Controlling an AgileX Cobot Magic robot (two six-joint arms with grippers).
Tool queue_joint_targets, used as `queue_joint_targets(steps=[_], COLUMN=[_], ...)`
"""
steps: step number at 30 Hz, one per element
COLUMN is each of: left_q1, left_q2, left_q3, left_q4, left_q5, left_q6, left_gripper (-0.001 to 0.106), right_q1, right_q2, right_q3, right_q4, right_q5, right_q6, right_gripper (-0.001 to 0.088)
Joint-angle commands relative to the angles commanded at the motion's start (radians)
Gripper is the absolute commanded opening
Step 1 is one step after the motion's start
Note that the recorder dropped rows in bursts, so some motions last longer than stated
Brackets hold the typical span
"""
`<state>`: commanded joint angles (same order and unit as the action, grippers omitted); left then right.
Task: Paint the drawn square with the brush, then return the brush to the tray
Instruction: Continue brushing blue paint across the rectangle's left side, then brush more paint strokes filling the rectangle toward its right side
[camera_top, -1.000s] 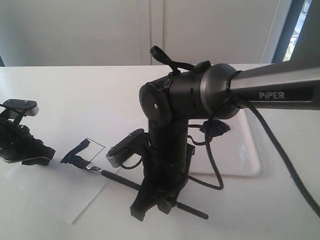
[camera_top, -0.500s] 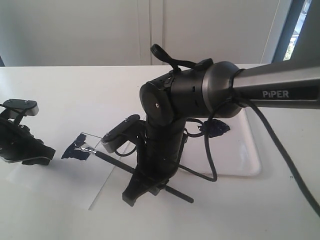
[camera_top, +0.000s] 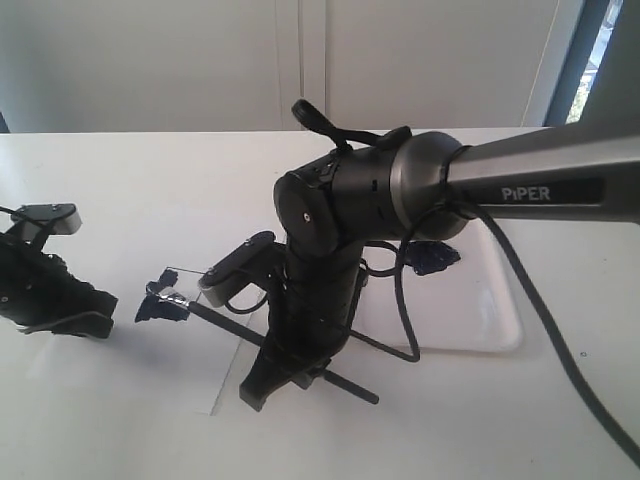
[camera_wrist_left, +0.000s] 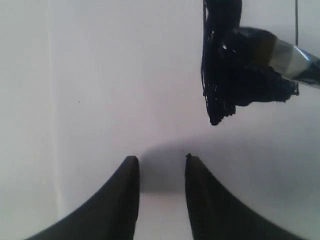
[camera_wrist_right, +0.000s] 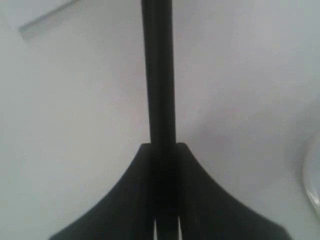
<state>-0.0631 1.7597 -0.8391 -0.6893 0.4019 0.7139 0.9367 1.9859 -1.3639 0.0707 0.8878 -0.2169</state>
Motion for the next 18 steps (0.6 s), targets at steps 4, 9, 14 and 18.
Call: queue_joint_targets(steps=[4, 9, 14, 18], left_q1=[0.0, 0.0, 0.0, 0.0], left_q2=[-0.03, -0.102, -0.165, -0.164], left_q3=[0.0, 0.0, 0.0, 0.002], left_q4=[0.002, 0.02, 0.018, 0.017], left_q5=[0.033, 0.062, 0.095, 0.113], left_q6=[0.0, 0.0, -0.006, -0.031], left_gripper=[0.035, 0.026, 0.026, 0.026], right_q1=[0.0, 0.0, 0.0, 0.0], right_q2=[0.014, 0.007, -0.009, -0.022], right_q3=[-0.011, -0.011, -0.011, -0.011], right_q4=[-0.003, -0.003, -0.003, -0.005], right_q5=[0.036, 0.036, 0.083, 0.1], right_q6=[0.0, 0.0, 0.0, 0.0], right_gripper=[0.0, 0.0, 0.0, 0.0])
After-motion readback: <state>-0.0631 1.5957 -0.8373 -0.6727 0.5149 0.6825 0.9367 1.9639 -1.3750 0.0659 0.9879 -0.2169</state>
